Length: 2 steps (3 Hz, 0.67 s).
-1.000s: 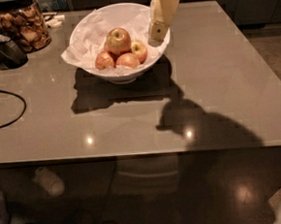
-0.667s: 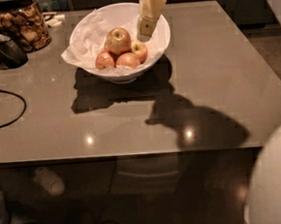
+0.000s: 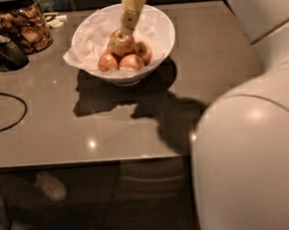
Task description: Pick apple from white bowl
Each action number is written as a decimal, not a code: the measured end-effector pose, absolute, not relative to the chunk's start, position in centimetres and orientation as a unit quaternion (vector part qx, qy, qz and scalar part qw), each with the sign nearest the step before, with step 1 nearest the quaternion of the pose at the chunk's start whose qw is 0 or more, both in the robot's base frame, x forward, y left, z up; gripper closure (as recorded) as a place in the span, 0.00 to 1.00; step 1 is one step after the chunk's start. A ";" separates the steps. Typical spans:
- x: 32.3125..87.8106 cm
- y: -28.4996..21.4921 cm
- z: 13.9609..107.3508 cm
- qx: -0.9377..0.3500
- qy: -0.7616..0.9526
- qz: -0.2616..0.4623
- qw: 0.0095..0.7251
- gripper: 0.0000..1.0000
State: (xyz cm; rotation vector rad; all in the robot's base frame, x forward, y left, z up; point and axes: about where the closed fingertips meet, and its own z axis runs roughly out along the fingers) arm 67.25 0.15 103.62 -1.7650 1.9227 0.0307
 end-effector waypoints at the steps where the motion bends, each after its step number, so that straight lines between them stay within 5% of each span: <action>1: 68.5 1.7 103.2 -0.656 0.708 0.018 0.260 0.00; 2: 69.7 2.2 103.2 -0.645 0.714 0.017 0.272 0.00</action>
Offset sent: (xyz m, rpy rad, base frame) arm 0.0248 0.0112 -0.0056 0.0303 0.0102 -0.0589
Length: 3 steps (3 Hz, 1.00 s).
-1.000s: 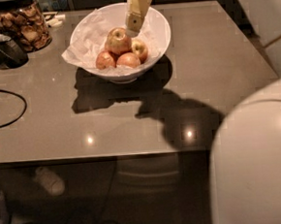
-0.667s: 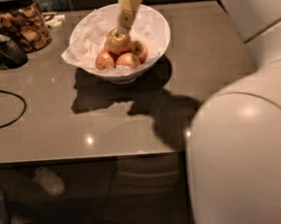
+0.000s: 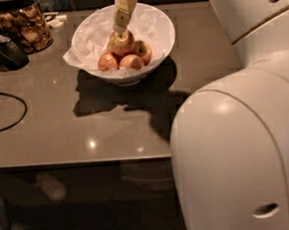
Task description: Pick apple from white bowl
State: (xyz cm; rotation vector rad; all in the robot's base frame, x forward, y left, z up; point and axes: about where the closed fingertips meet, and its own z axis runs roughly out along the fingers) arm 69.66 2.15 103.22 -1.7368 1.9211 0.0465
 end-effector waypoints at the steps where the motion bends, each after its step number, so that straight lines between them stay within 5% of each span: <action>1: 70.9 2.6 102.5 -0.637 0.721 0.014 0.272 0.00; 3: 72.1 2.5 99.8 -0.624 0.740 0.021 0.249 0.01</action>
Offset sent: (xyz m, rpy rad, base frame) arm 0.0227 -0.0073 -0.0288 -0.0521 0.0874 -0.0654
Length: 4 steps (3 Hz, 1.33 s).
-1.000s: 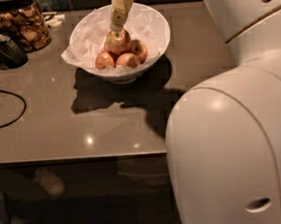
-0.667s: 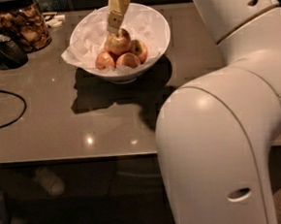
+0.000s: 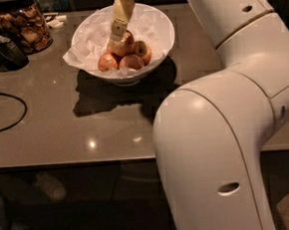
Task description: Pick apple from white bowl
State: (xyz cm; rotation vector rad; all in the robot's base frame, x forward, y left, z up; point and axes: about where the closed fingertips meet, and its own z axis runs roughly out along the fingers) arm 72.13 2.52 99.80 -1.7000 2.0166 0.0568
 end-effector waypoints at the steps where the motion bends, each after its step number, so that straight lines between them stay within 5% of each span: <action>1: 72.2 2.5 97.9 -0.617 0.752 0.028 0.231 0.14; 2: 72.2 2.6 96.6 -0.614 0.758 0.032 0.218 0.27; 4: 72.0 2.9 94.7 -0.615 0.761 0.042 0.201 0.20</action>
Offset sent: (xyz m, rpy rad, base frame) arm -0.0161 -0.0090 -0.0475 -0.0568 0.1431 -0.0384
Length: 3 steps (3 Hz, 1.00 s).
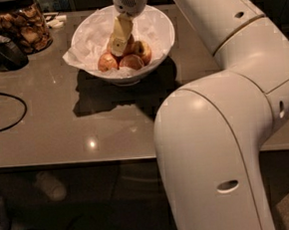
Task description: Pick apple from white bowl
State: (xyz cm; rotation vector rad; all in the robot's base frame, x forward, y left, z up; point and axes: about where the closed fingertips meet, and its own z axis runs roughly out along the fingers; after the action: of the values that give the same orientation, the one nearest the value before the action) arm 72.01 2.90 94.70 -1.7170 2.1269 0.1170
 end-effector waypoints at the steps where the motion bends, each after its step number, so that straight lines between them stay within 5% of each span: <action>1: 72.0 2.9 94.4 -0.615 0.762 0.044 0.199 0.22; 3: 72.3 2.8 93.5 -0.617 0.762 0.048 0.193 0.25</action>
Offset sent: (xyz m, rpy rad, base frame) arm -0.0062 -0.0119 -0.0106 -0.0248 0.0632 0.0086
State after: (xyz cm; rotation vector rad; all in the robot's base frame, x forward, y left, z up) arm 72.34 2.81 93.48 -1.7304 2.1378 0.1353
